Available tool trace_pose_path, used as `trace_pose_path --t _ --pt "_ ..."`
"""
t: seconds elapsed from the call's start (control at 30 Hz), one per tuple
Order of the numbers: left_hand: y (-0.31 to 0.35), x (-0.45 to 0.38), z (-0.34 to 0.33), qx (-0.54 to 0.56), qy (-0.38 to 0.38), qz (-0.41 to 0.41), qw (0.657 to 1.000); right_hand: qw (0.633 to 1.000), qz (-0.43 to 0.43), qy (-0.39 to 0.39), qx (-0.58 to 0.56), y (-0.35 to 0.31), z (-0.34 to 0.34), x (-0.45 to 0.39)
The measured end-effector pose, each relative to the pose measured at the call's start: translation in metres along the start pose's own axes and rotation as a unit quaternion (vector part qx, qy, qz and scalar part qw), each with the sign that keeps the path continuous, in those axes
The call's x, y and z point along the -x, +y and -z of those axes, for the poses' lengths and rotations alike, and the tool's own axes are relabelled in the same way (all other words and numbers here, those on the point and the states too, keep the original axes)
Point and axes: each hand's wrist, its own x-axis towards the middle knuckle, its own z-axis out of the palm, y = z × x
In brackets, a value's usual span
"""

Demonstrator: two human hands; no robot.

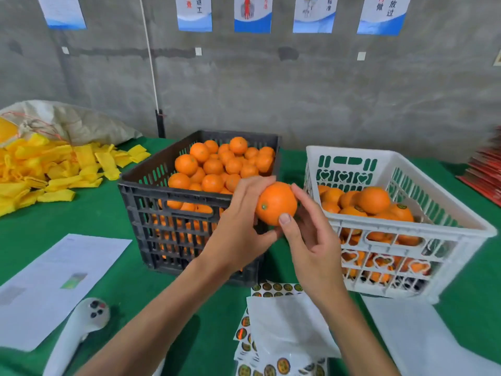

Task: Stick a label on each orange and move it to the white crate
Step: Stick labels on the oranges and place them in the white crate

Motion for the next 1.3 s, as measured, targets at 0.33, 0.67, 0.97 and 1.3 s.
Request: trace_pose_path --t 0.33,0.67,0.97,1.3 --pt "-0.026 0.129 -0.079 0.066 -0.194 0.158 0.966 0.967 -0.226 -0.058 0.098 0.069 0.039 0.106" --pt "-0.043 0.159 -0.103 0.028 -0.243 0.245 0.938 0.887 -0.224 -0.213 0.343 0.060 0.046 0.175" --pt "-0.050 0.161 -0.113 0.005 -0.197 0.284 0.938 0.904 -0.186 -0.214 0.320 0.077 0.054 0.187" --pt "-0.044 0.158 -0.103 0.073 -0.180 0.299 0.934 0.865 -0.184 -0.259 0.389 0.070 0.050 0.186"
